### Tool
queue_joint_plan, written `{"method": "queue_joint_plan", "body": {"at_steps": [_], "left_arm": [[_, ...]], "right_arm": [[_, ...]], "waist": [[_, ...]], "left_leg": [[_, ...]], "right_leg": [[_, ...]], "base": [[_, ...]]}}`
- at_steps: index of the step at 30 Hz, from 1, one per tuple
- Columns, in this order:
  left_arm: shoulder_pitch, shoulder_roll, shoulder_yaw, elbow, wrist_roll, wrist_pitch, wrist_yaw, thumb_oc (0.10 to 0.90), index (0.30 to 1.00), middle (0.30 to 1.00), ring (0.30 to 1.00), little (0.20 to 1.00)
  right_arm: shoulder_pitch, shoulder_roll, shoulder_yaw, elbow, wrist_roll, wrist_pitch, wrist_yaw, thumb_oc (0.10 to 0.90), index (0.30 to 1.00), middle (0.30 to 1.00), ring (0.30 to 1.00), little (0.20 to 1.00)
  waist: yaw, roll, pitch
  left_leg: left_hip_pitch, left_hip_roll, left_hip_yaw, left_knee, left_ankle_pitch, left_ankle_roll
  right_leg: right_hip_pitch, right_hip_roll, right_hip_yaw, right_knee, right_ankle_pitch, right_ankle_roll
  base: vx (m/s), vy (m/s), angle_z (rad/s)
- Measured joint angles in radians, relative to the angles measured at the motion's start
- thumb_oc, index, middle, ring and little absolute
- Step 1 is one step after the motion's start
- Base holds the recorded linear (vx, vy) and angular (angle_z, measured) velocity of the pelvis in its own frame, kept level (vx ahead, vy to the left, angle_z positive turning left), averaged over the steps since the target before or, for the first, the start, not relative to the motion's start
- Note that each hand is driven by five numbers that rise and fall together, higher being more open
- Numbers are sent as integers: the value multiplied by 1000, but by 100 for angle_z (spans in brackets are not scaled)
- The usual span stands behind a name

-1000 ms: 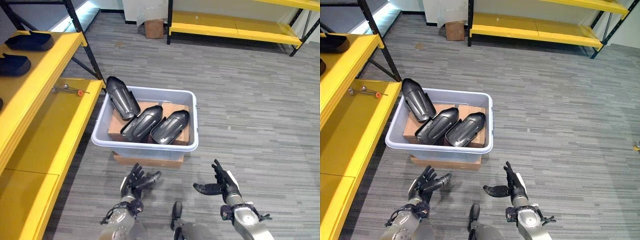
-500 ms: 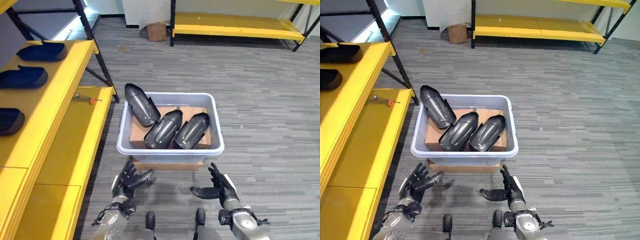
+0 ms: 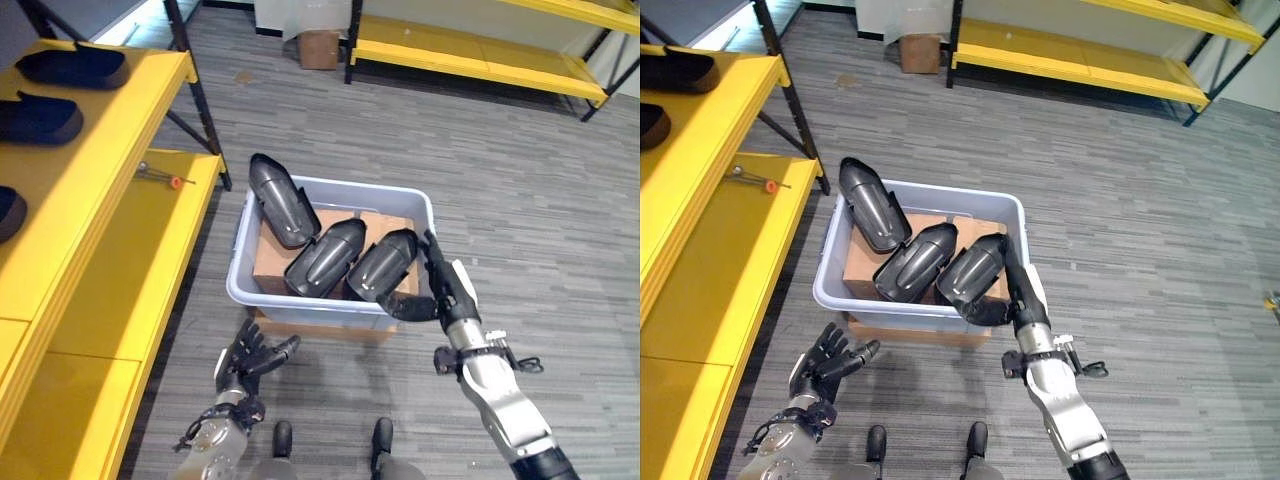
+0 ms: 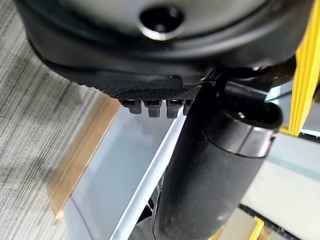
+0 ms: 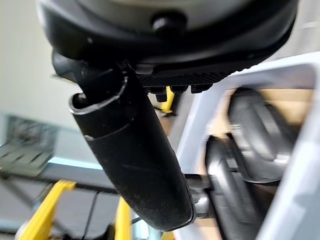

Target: Move parts from the plastic box to the shelf.

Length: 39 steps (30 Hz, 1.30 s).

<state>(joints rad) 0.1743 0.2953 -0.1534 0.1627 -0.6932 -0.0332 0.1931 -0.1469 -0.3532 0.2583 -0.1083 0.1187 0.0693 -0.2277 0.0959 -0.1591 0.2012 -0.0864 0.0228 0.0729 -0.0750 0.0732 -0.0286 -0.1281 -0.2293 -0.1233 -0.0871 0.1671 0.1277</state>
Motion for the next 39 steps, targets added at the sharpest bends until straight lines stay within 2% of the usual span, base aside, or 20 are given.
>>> {"method": "queue_joint_plan", "body": {"at_steps": [4, 9, 12, 19, 22, 27, 32, 39], "left_arm": [[1, 0, -11, -7, -1, -1, 22, 900, 1000, 1000, 1000, 1000], [-20, 0, -34, -10, -2, -7, 38, 900, 1000, 1000, 1000, 1000], [-35, -1, -39, -16, -5, -11, 43, 900, 1000, 1000, 1000, 1000], [-74, 3, -63, -17, -7, -12, 64, 900, 1000, 1000, 1000, 1000], [-96, 3, -71, -18, -7, -13, 65, 900, 1000, 1000, 1000, 1000], [-107, 2, -79, -23, -7, -21, 82, 900, 1000, 1000, 1000, 1000], [-123, 1, -86, -23, -7, -39, 84, 900, 1000, 1000, 1000, 1000], [-130, 1, -90, -25, -7, -42, 84, 900, 1000, 1000, 1000, 1000]], "right_arm": [[-101, 3, 46, 5, -1, -1, -26, 900, 1000, 1000, 1000, 1000], [-231, 41, 73, 102, -1, 1, -73, 900, 1000, 1000, 1000, 1000], [-261, 49, 80, 135, 0, 17, -97, 900, 1000, 1000, 1000, 1000], [-319, 51, 73, 198, 0, 38, -176, 900, 1000, 1000, 1000, 1000], [-335, 47, 52, 199, -3, 46, -200, 900, 1000, 1000, 1000, 1000], [-359, 31, 5, 203, -63, 57, -241, 900, 1000, 1000, 1000, 1000], [-398, -5, -38, 203, -121, 67, -274, 900, 1000, 1000, 1000, 1000], [-418, -10, -40, 204, -198, 69, -290, 900, 1000, 1000, 1000, 1000]], "waist": [[43, 8, 6], [77, 33, 55], [101, 36, 97], [100, 42, 171], [100, 57, 196], [97, 73, 207], [94, 99, 238], [80, 106, 242]], "left_leg": [[-36, 11, -27, 0, 11, -10], [-55, 11, -53, 0, 21, -16], [-65, 12, -66, 1, 25, -18], [-87, 13, -76, 2, 29, -19], [-91, 12, -76, 2, 29, -19], [-121, 12, -76, 4, 30, -20], [-125, 12, -74, 4, 30, -20], [-154, 12, -74, 5, 30, -20]], "right_leg": [[-21, 10, -29, 0, 2, -3], [-22, 11, -56, 0, 1, -4], [-25, 15, -68, 0, 0, -5], [-41, 17, -78, 0, 0, -7], [-44, 16, -79, 0, 0, -7], [-75, 17, -79, 0, 0, -8], [-80, 16, -78, 0, 1, -8], [-109, 14, -78, 0, 2, -8]], "base": [[-20, -29, 15], [-27, -30, 17], [-15, -17, 14], [-38, -8, 4], [-11, 3, 0], [0, 0, 0], [0, 0, 0], [0, 0, 0]]}}
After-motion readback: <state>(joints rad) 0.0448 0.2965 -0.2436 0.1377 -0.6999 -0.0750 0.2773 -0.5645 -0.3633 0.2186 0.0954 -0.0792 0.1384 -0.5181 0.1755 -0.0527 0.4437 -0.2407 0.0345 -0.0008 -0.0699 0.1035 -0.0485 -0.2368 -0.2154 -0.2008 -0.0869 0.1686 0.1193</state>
